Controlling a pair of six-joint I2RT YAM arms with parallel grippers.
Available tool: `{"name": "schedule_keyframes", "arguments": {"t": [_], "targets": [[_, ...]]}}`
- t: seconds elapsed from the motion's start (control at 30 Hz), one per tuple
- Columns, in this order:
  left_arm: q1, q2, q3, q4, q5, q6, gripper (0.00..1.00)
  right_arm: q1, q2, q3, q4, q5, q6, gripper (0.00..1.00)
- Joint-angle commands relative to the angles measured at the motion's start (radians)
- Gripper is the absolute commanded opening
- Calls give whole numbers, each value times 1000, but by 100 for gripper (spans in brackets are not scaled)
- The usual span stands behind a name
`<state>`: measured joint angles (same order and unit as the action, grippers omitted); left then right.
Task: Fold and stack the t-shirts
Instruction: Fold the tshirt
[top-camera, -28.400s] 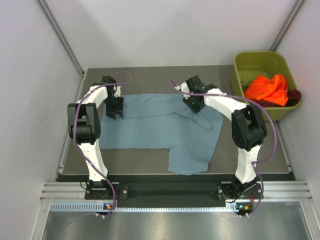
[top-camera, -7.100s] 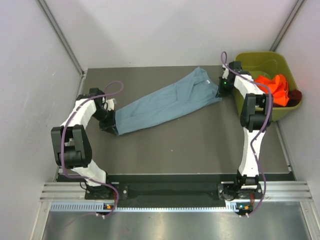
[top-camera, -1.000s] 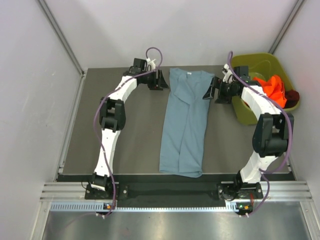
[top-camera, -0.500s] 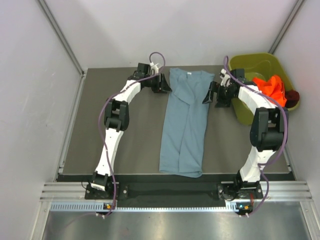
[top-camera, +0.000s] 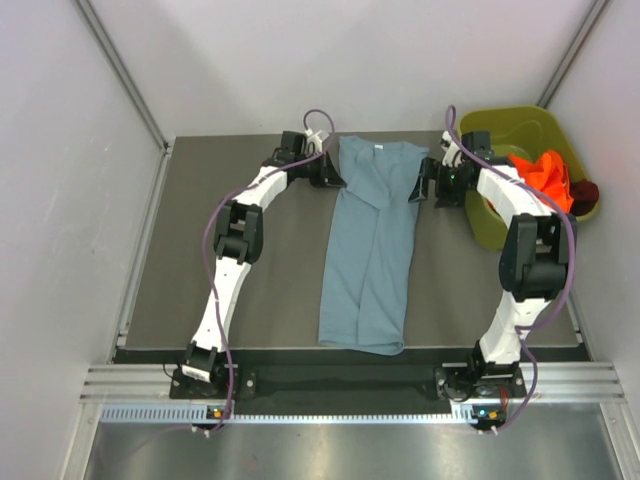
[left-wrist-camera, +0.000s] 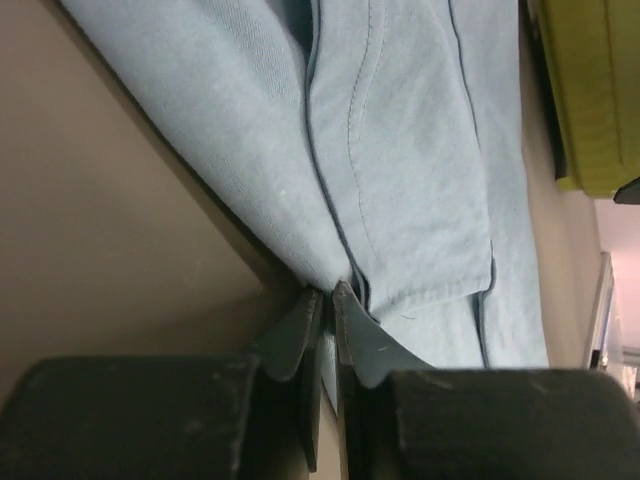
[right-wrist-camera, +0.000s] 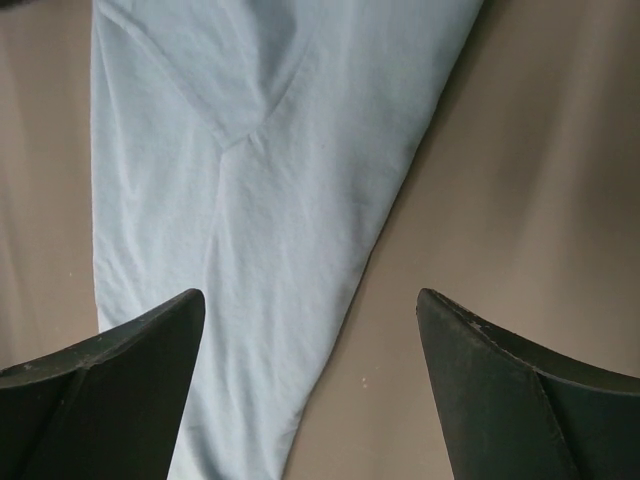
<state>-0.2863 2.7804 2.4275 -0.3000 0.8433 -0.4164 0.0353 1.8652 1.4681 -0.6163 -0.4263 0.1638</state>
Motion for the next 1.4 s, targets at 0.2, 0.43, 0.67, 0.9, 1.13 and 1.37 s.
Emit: {"name": "schedule_keyframes", "arguments": {"t": [0.2,0.43,0.67,0.9,1.13,1.37], "targets": [[22,41,71,186,-127,-16,0,5,22,78,0,31,-63,87],[32,44,74,150,-210,5,0,5,64,119,-10,31,-66,88],[53,4,68,87,-286,53,0,5,110,172,-2,15,-49,88],[84,-57,9,30,-268,106,0,5,153,205,7,-8,-24,88],[47,-136,-152,-5,-138,93,0,6,169,233,23,-6,-23,88],[4,-173,-176,-10,-148,80,0,5,161,225,41,-15,-17,88]]}}
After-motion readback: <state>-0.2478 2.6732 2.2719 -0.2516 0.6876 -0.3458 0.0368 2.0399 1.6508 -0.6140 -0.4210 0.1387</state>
